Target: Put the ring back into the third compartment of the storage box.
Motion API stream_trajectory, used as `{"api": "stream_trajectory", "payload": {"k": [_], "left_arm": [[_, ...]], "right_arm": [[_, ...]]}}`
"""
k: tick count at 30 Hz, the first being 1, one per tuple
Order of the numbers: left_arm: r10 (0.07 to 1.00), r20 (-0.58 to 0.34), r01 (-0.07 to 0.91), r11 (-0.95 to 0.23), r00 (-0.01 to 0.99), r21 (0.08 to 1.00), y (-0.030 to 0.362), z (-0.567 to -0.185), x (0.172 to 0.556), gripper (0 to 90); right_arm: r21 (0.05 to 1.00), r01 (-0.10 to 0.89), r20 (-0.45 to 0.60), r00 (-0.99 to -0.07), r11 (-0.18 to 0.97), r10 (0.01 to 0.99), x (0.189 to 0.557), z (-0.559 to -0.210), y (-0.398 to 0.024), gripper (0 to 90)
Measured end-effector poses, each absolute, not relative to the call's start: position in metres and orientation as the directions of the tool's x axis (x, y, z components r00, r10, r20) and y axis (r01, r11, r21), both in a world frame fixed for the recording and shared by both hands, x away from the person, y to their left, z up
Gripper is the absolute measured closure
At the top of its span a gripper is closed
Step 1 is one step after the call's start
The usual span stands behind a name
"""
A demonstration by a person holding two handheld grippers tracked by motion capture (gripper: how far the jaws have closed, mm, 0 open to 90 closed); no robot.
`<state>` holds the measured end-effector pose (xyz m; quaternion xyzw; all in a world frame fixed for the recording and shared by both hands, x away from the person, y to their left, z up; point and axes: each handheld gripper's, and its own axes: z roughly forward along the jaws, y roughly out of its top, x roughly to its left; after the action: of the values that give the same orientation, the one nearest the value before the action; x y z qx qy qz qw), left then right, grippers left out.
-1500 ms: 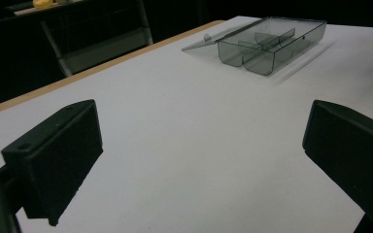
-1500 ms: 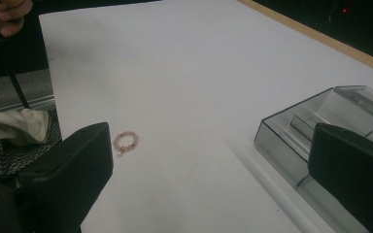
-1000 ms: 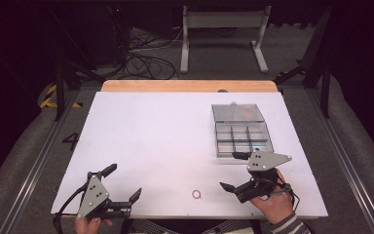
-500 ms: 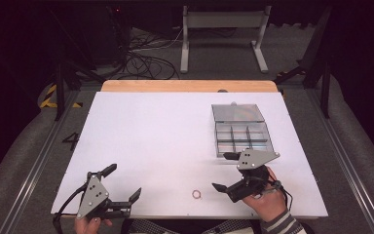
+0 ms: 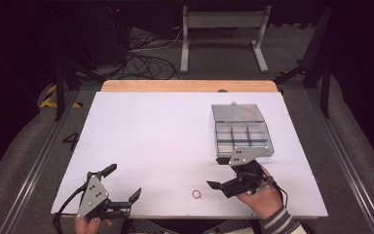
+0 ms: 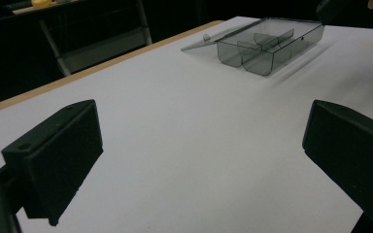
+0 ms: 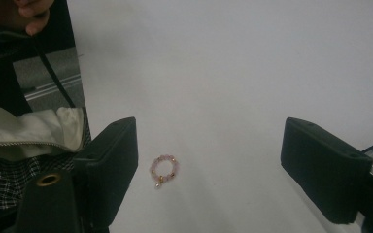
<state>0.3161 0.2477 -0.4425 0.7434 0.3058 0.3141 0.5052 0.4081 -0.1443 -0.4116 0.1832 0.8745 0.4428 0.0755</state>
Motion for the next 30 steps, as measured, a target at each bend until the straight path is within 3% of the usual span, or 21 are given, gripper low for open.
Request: {"api": "stream_trajectory", "payload": {"k": [30], "left_arm": [[0.771, 0.151, 0.141, -0.298, 0.618, 0.944, 0.248, -0.442, 0.316, 1.3]], "right_arm": [[0.646, 0.293, 0.039, -0.935, 0.705, 0.353, 0.417, -0.439, -0.105, 43.6]]}}
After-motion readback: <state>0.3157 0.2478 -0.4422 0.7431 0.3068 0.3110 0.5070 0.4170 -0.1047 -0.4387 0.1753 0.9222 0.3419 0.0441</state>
